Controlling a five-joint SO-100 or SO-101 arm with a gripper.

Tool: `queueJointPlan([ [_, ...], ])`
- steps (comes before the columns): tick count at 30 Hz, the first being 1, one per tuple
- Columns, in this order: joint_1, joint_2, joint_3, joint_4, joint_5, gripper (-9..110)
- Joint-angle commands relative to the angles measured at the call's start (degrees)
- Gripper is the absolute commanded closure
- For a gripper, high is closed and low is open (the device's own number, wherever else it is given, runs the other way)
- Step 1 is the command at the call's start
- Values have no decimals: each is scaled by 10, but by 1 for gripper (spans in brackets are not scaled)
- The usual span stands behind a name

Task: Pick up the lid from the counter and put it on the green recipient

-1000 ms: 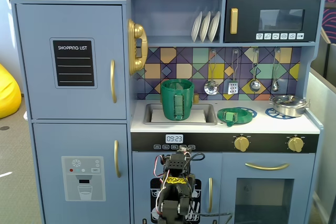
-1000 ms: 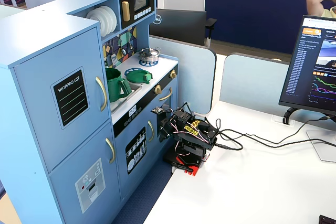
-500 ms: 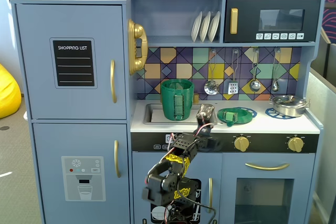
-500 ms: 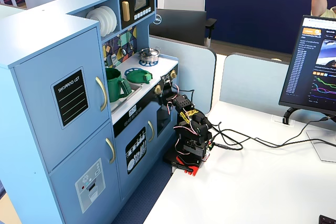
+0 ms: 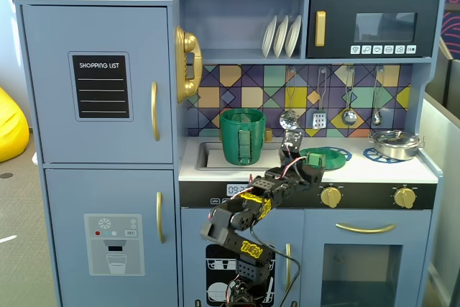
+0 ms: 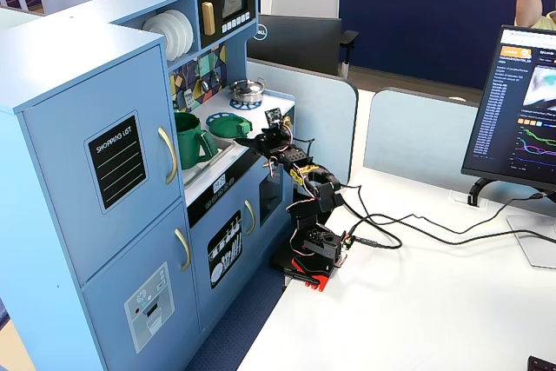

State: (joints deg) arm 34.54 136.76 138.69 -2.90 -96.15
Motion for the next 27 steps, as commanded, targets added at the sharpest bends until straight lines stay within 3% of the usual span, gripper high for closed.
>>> queueJointPlan([
  [1,7,-50,-93,-23,9,60],
  [18,-26,-250,-264,-31,40,70],
  [20,-35,-260,-272,-32,35,75],
  [23,-50,-276,-280,-38,-11,101],
  [27,-64,-283,-294,-70,19,101],
])
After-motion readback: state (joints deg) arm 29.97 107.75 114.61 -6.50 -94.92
